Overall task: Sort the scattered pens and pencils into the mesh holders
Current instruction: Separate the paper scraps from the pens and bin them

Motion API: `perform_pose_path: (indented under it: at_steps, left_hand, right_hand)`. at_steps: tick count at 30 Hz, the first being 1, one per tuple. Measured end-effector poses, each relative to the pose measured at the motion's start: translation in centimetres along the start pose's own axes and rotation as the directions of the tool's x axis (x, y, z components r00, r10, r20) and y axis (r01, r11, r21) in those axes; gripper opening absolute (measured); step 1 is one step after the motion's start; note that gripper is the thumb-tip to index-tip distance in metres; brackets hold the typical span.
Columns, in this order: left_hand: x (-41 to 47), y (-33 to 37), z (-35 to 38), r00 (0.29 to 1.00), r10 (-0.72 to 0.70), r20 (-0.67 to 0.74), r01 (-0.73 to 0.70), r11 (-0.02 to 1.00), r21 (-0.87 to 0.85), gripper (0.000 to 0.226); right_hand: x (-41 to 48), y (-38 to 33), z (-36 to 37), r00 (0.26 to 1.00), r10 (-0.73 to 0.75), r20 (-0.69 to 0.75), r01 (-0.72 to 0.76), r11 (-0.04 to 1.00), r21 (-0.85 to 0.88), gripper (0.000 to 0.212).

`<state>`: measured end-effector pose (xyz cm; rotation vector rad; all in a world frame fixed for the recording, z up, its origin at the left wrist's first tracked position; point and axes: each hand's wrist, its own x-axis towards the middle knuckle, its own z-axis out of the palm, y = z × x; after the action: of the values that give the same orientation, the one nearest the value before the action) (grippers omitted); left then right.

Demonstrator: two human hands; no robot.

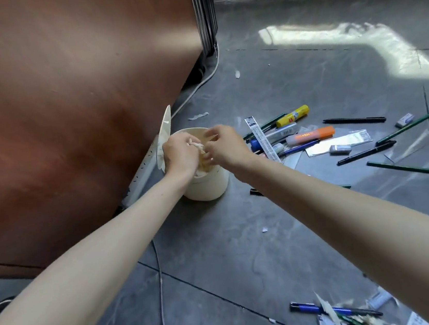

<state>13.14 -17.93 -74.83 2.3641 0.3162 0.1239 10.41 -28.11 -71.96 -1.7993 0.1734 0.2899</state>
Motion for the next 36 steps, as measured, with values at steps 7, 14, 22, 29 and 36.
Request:
perform_pose_path:
  at_steps: [7,14,22,29,36]
  left_hand:
    - [0.9,-0.6,0.5,0.961,-0.048,0.272,-0.028,0.963,0.268,0.023]
    - [-0.2,-0.5,0.3,0.987,0.081,0.139,-0.105,0.980,0.170,0.038]
    - [-3.3,-0.9,1.4,0.935,0.353,-0.011,-0.349,0.928,0.133,0.037]
    - [-9.8,-2.9,4.5,0.641,0.739,0.208,-0.767,0.626,0.139,0.041]
    - [-13.9,-6.0,8.4,0.440,0.633,0.637,-0.849,0.525,0.064,0.047]
  right_hand:
    - [-0.6,1.8,-0.1,0.986,-0.137,-0.097,0.124,0.984,-0.125,0.032]
    - [0.3,5.4,-2.5,0.969,-0.044,-0.244,0.003,0.987,-0.164,0.037]
    - [-2.1,12.6,-4.0,0.986,0.142,0.087,-0.059,0.787,-0.614,0.026]
    - [-6.6,17.2,-3.2,0.987,0.143,0.070,-0.054,0.713,-0.700,0.015]
    - [-12.3,19.8,-4.6,0.936,0.186,0.299,0.142,0.576,-0.805,0.018]
